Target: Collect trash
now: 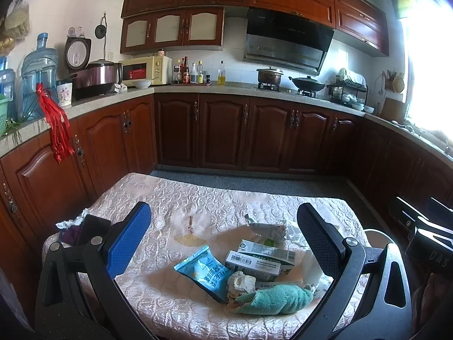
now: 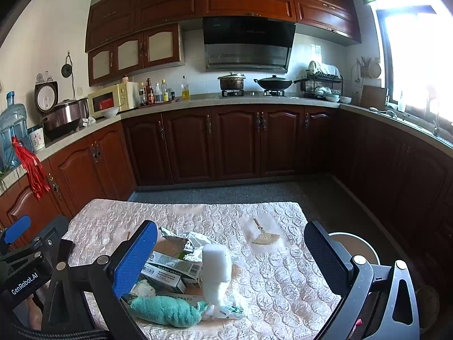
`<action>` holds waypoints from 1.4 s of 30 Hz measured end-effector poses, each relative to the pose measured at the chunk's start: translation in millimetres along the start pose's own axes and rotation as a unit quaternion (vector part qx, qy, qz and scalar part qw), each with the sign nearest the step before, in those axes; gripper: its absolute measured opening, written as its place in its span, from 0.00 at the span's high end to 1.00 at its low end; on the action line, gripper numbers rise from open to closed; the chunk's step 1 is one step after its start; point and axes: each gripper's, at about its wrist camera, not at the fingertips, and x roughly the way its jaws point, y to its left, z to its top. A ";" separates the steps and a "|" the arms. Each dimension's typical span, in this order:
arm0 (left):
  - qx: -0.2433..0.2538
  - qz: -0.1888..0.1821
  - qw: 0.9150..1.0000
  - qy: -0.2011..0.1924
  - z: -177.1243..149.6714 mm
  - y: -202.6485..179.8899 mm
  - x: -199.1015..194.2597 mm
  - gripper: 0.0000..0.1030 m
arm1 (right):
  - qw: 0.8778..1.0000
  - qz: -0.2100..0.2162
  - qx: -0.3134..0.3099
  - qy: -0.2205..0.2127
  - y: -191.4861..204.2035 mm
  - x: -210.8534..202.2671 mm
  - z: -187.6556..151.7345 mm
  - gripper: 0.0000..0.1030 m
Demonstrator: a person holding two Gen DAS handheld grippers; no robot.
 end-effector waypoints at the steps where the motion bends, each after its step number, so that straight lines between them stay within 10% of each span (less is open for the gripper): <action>1: 0.001 0.000 1.000 -0.001 0.5 0.1 -0.2 0.00 | 1.000 0.000 0.000 0.000 0.1 0.1 0.2 0.00; 42: 0.002 -0.001 1.000 0.005 -2.8 -3.6 3.3 0.00 | 1.000 -0.002 -0.002 0.008 -2.9 5.6 -3.4 0.00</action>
